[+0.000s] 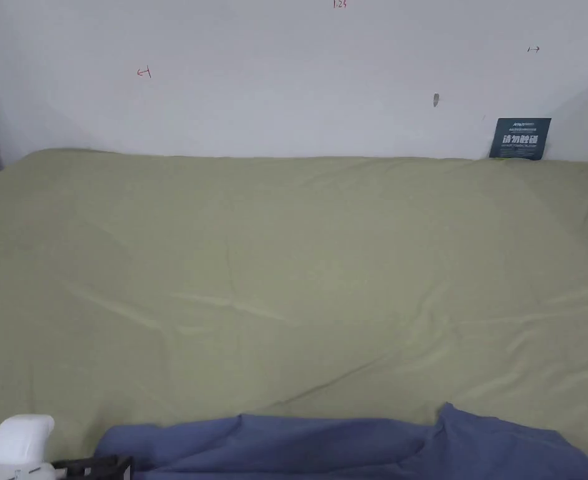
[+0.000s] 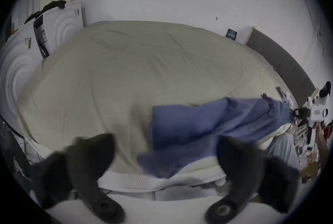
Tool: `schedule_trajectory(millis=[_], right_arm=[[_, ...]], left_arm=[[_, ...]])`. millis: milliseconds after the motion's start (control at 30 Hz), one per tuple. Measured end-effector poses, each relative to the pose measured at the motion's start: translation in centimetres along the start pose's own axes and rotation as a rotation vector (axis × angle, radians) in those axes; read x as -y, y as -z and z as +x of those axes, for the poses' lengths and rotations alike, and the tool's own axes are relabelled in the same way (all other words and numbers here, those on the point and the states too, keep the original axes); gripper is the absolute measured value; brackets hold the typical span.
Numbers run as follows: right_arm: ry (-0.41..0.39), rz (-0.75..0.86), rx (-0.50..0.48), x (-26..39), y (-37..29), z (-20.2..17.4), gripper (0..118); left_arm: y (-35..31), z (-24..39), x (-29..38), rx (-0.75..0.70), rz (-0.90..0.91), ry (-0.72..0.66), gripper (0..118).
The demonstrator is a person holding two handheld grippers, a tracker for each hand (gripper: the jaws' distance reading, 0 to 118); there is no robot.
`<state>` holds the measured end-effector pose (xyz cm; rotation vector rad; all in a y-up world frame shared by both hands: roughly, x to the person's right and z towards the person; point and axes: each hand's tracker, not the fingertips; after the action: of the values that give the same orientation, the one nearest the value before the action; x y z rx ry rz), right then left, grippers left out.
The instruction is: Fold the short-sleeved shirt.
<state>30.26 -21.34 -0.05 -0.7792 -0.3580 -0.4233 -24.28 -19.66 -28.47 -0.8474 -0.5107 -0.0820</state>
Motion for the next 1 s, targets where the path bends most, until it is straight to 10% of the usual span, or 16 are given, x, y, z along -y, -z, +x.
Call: schedule_trajectory(millis=[300, 400, 433, 1000], right_arm=[[-0.155, 0.493, 0.043, -6.3, -4.0, -13.4, 109], [-0.225, 0.632, 0.128, -6.7, -4.4, -17.0, 14], [-0.247, 0.674, 0.139, -6.7, -4.4, -17.9, 4], [-0.279, 0.763, 0.134, -5.8, -5.2, -20.3, 4]], left_arm=[[-3.8, 9.8, -8.4, 0.027, 0.437, 0.056, 97], [-3.4, 13.5, -8.4, -0.057, 0.556, 0.084, 25], [-3.2, 14.3, -8.3, -0.068, 0.590, 0.085, 0], [-4.7, 13.3, -8.5, -0.015, 0.549, 0.073, 0]])
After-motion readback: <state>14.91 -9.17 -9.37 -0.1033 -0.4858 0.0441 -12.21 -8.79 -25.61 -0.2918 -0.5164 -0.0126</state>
